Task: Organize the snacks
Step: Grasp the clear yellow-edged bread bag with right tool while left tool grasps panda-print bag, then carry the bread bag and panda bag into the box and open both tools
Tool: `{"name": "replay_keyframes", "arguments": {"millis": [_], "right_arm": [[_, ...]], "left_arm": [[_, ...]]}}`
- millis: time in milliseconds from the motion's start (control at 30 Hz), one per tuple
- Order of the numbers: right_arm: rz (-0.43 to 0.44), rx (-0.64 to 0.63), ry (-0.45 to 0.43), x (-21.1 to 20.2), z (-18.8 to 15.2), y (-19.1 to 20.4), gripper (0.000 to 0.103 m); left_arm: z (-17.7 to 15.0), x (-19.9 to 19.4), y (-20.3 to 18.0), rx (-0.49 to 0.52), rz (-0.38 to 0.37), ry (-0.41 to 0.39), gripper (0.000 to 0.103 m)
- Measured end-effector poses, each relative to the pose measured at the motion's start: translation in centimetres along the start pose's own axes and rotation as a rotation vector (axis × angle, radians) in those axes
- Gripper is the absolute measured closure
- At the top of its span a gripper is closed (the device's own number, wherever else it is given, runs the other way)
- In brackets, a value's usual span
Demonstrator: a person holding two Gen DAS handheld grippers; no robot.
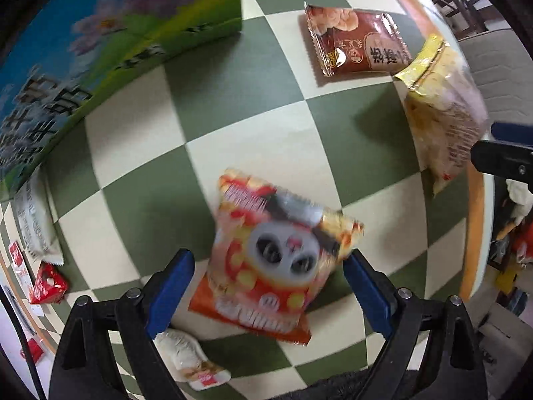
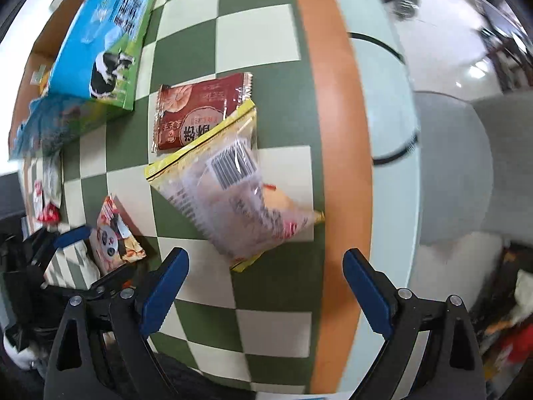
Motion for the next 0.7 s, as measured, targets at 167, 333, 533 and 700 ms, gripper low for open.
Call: {"name": "replay_keyframes", "arguments": {"millis": [167, 333, 533, 700], "right_arm": [[-0.040, -0.148, 0.008, 0.7, 2.6, -0.2, 0.007], [-0.001, -0.149, 0.042, 1.9, 4.1, 0.4, 0.008], [-0.004, 0.004, 0.032, 1.8, 3.7, -0.6, 0.048], [0.025, 0.136, -0.027, 0.7, 2.6, -1.4, 0.053]], "left_arm": [[0.5, 0.5, 0.1, -0.043, 0.030, -0.016, 0.032], [-0.1, 0.2, 2.2, -0.153, 0.022, -0.023, 0.043], [-1.2, -0.1, 5.0, -0.275, 0.009, -0.029, 0.045], [-1.3, -1.1, 5.3, -0.302, -0.001, -0.057, 0.046]]}}
Point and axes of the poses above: each gripper's, at about its wrist camera, not at the fingertips, and x roughly the way its jaws point, y to its left, z to its top, the point moved 5 cm from there along x, roughly the way its jaws point, and after that the axes turned 1 degree about z, right-handed, at the moved point
